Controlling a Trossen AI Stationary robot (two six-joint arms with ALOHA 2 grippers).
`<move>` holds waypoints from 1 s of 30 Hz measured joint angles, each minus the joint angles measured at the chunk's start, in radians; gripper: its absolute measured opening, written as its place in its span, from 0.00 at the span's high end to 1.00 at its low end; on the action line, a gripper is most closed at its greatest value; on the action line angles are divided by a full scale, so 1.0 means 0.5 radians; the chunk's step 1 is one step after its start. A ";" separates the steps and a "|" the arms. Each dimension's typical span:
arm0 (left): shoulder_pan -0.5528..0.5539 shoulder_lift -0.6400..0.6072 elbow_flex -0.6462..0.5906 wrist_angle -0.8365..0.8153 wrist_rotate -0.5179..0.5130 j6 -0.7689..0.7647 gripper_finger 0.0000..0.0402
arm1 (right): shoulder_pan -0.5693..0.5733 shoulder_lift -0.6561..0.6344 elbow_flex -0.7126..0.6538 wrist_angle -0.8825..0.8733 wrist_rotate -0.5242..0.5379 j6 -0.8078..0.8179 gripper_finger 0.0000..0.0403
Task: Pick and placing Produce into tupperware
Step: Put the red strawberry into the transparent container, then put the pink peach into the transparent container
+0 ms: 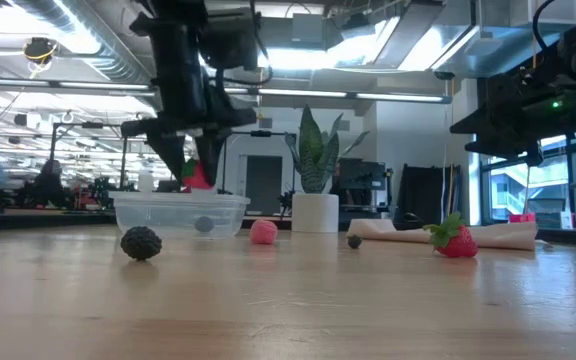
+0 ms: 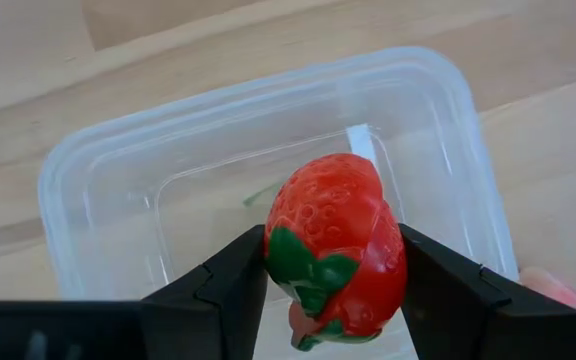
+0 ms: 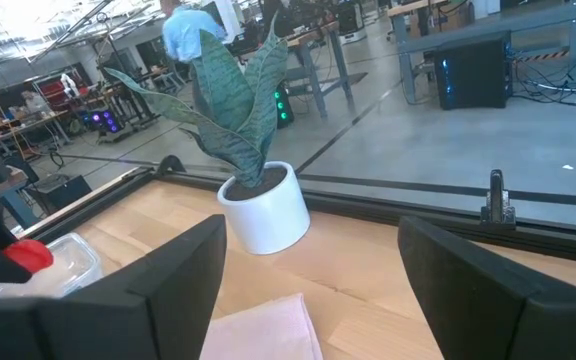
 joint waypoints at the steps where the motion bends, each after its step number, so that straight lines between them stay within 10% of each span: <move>1: 0.000 0.008 0.000 0.001 0.000 0.000 0.53 | 0.000 0.000 0.000 0.000 0.000 0.000 0.26; 30: -0.001 0.018 0.000 0.023 0.048 0.172 0.30 | 0.000 0.001 0.000 0.000 0.000 -0.008 0.26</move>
